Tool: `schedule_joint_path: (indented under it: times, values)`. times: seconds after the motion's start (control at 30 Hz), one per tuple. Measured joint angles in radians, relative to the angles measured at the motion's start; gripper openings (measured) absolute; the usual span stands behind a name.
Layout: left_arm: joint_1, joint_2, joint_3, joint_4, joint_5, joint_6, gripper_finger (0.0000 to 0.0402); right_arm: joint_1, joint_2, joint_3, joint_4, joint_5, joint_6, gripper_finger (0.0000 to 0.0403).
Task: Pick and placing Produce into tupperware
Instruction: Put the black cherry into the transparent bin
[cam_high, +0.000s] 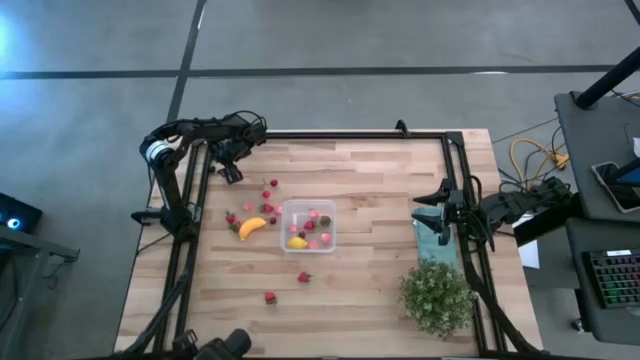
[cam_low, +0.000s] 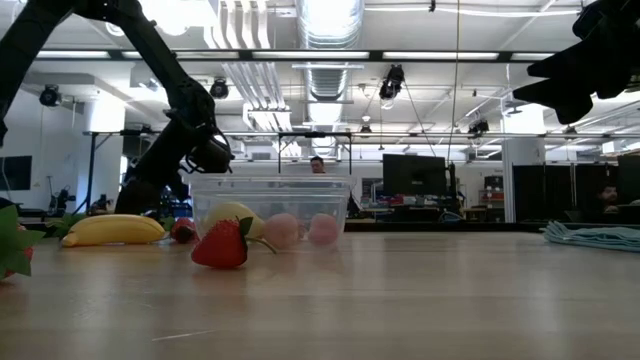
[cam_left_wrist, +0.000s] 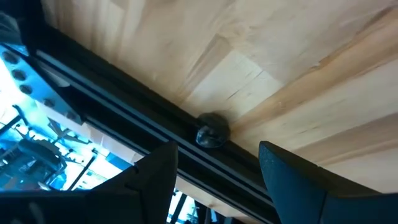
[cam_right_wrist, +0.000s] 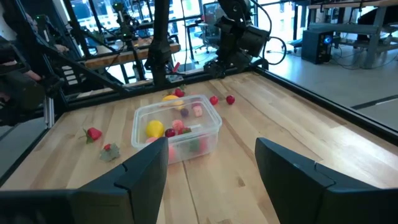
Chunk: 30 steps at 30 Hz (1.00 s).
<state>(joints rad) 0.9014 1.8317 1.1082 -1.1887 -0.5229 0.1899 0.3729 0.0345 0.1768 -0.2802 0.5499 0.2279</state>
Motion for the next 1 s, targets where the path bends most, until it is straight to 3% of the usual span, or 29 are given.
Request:
schedule_joint_path:
  times: [0.2, 0.57, 1.0]
  values:
    - [0.001, 0.017, 0.001, -0.016, 0.001, 0.019, 0.0207, 0.0, 0.0, 0.0, 0.0, 0.0, 0.0, 0.0233]
    - [0.001, 0.088, 0.012, -0.076, -0.008, 0.06, 0.0161, 0.0, 0.0, 0.0, 0.0, 0.0, 0.0, 0.0233]
    - [0.0, 0.152, 0.027, -0.095, -0.036, 0.059, 0.016, 0.0, 0.0, 0.0, 0.0, 0.0, 0.0, 0.0233]
